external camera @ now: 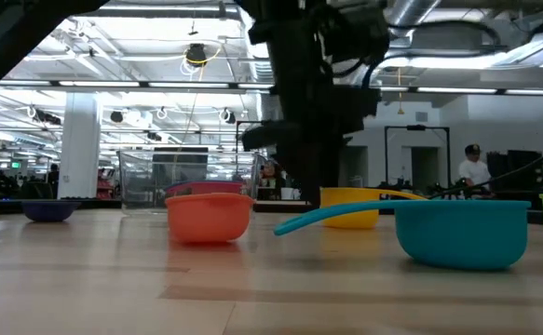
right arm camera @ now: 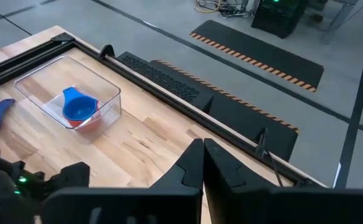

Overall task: Nest measuring cups in basket
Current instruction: Stack the yellow measuring cup on top of the blue measuring cup into the transparent bin

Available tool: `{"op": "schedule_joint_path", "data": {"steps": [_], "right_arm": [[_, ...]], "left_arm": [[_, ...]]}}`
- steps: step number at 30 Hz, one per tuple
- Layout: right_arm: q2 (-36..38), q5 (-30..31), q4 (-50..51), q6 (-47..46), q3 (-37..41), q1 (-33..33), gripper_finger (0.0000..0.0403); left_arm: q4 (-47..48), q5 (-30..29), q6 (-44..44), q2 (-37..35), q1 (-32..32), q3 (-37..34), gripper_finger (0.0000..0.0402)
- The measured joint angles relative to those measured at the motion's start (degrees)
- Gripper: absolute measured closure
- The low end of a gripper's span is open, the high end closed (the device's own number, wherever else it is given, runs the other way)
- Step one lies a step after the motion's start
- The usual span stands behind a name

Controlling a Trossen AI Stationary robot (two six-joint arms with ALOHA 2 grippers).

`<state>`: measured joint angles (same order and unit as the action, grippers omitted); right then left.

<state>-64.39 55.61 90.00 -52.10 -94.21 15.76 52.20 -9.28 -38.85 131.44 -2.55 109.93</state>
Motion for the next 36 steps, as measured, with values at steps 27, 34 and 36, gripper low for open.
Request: {"op": "schedule_joint_path", "data": {"steps": [27, 34, 36], "right_arm": [[0.0, 0.1, 0.0, 0.3, 0.0, 0.0, 0.0382], [-0.2, 0.0, 0.0, 0.1, 0.0, 0.0, 0.0381], [-0.2, 0.0, 0.0, 0.1, 0.0, 0.0, 0.0383]], "left_arm": [[-2.1, 7.1, 37.8, -0.3, 1.8, 3.2, 0.04], [-0.6, 1.0, 49.3, -0.3, 5.2, 12.9, 0.0401], [3.9, -2.3, 54.5, -0.3, 7.1, 17.3, 0.0401]]}}
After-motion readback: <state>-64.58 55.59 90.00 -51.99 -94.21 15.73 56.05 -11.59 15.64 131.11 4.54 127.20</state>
